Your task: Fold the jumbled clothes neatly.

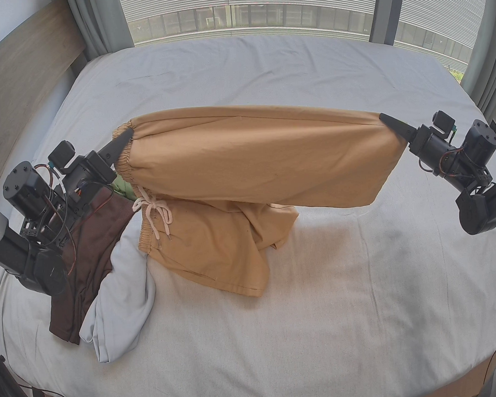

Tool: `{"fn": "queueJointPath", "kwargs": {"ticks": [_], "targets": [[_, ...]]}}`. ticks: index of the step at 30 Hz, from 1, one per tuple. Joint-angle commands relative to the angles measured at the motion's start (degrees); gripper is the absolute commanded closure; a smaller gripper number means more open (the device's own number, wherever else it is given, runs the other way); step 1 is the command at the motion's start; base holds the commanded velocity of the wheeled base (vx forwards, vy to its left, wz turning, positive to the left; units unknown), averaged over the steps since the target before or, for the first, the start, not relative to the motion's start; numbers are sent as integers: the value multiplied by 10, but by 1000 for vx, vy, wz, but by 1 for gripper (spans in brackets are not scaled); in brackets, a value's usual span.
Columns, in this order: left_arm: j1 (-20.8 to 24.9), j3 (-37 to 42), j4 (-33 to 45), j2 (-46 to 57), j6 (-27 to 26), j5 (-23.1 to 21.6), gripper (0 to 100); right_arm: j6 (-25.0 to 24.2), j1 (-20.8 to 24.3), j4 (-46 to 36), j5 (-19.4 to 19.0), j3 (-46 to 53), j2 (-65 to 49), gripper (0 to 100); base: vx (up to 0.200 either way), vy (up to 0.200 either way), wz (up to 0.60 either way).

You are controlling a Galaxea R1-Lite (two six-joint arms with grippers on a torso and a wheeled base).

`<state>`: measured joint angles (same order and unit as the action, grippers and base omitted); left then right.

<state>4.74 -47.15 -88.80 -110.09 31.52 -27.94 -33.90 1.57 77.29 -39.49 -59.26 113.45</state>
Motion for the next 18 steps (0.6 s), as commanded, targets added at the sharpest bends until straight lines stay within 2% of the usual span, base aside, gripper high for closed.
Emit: {"fn": "queueJointPath", "kwargs": {"ticks": [1, 8, 18], "targets": [[1, -41, -1, -43, 1, 23, 100, 1, 5, -3, 14, -37, 45, 100, 0, 0, 0], [9, -67, -1, -74, 1, 29, 100, 1, 7, -18, 16, -76, 77, 100, 0, 0, 0], [11, -160, 0, -144, 3, 66, 100, 0, 7, -50, 26, -150, 122, 100, 0, 0, 0]]}}
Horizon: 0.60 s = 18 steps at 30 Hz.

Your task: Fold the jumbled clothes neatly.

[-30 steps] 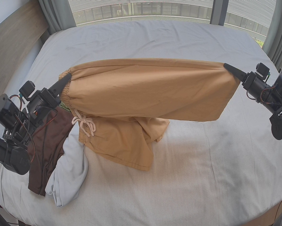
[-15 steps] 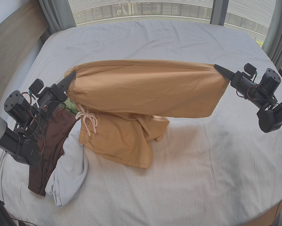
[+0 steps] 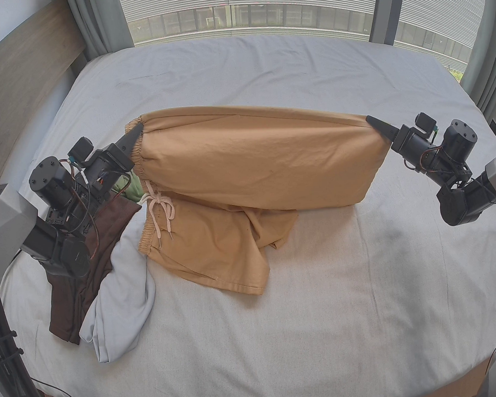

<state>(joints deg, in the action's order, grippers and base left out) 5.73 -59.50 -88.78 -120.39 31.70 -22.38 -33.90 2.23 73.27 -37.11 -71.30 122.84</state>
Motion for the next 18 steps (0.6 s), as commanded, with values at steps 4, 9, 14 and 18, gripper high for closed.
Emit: {"fn": "queueJointPath", "kwargs": {"ticks": [4, 9, 14, 18], "targets": [[4, -64, 0, -59, 3, 24, 100, 1, 1, -17, 8, -56, 45, 100, 0, 0, 0], [4, -98, 0, -84, 4, 34, 100, 1, 1, -30, 20, -102, 71, 100, 0, 0, 0], [4, -128, 1, -104, 4, 45, 100, 1, 1, -52, 27, -149, 94, 100, 0, 0, 0], [4, -150, 1, -118, 4, 46, 100, 1, 8, -67, 28, -179, 107, 100, 0, 0, 0]]}}
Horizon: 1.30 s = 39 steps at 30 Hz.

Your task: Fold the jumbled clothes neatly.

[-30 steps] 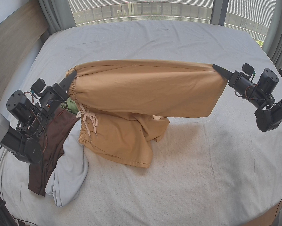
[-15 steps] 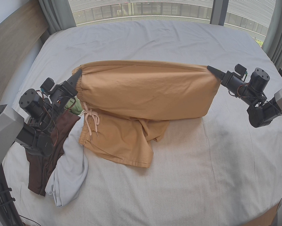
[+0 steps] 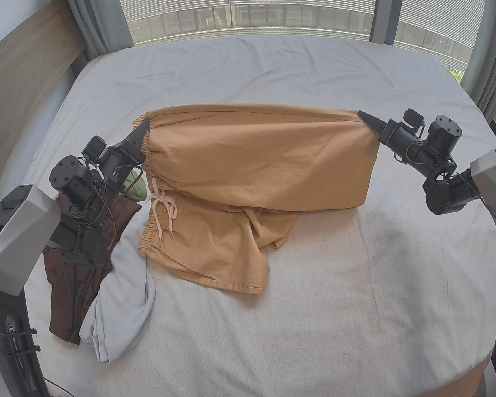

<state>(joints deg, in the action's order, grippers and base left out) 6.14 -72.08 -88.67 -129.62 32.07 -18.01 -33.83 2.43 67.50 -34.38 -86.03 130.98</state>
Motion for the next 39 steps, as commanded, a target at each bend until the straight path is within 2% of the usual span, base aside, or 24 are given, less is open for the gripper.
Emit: {"fn": "queueJointPath", "kwargs": {"ticks": [1, 11, 12, 13, 14, 16, 17, 19, 24, 27, 32, 33, 39], "targets": [[0, -26, 1, -26, 0, 3, 100, 0, 7, -11, 1, -34, 28, 100, 0, 0, 0], [-1, -39, 3, -30, 3, 8, 100, 2, 13, -34, 12, -85, 47, 100, 0, 0, 0], [-1, -39, 3, -30, 3, 8, 0, 2, 13, -34, 12, -87, 47, 100, 0, 0, 0], [-1, -39, 4, -30, 3, 8, 0, 1, 12, -36, 12, -92, 48, 100, 0, 0, 0], [-2, -39, 9, -30, 4, 7, 0, 2, 11, -40, 12, -100, 49, 0, 0, 0, 0], [-2, -39, 9, -30, 4, 7, 0, 2, 11, -40, 12, -101, 49, 0, 0, 0, 0], [-3, -46, 29, -29, 4, 5, 0, 2, 10, -52, 33, -134, 61, 0, 0, 0, 0], [-3, -53, 39, -28, 4, 6, 0, 2, 10, -54, 45, -151, 68, 0, 0, 0, 0], [-1, -39, 57, -13, 5, 10, 0, 3, 11, -47, 46, -132, 60, 0, 0, 0, 0], [-1, -10, 63, 2, 4, 10, 0, 13, 14, -29, 45, -68, 29, 0, 0, 0, 0], [-1, 60, 51, 47, 4, 3, 0, 30, 34, 33, 44, 94, -22, 0, 0, 0, 0], [-1, 62, 50, 49, 4, 2, 0, 30, 35, 34, 44, 97, -23, 0, 0, 0, 0], [-3, 186, -4, 88, -3, -16, 0, 33, 69, 74, 43, 213, -53, 0, 0, 0, 0]]}}
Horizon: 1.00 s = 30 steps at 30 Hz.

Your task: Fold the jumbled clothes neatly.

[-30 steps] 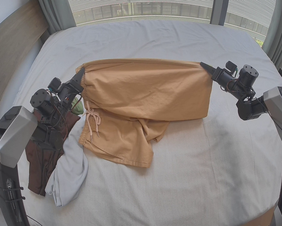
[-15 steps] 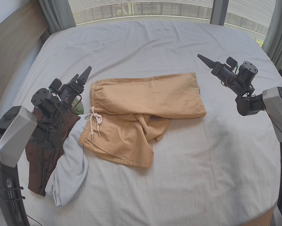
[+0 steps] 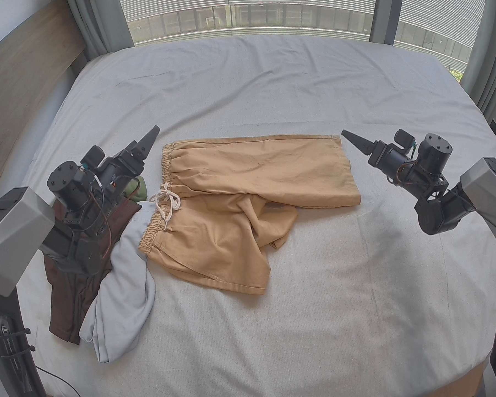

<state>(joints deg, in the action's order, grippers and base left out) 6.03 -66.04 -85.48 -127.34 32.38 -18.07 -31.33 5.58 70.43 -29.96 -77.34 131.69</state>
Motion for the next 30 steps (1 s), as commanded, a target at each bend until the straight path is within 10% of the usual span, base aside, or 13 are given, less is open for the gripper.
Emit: {"fn": "queueJointPath", "kwargs": {"ticks": [1, 10, 30], "targets": [[-3, 144, -35, 75, -6, -19, 0, 8, 43, 48, -2, 140, -63, 0, 0, 0, 0], [-1, 306, -35, 144, -14, -100, 0, 8, 111, 52, -1, 230, -59, 0, 0, 0, 0], [24, 348, -35, 139, -73, -124, 0, 43, 182, 46, 3, 249, 35, 0, 0, 0, 0]]}}
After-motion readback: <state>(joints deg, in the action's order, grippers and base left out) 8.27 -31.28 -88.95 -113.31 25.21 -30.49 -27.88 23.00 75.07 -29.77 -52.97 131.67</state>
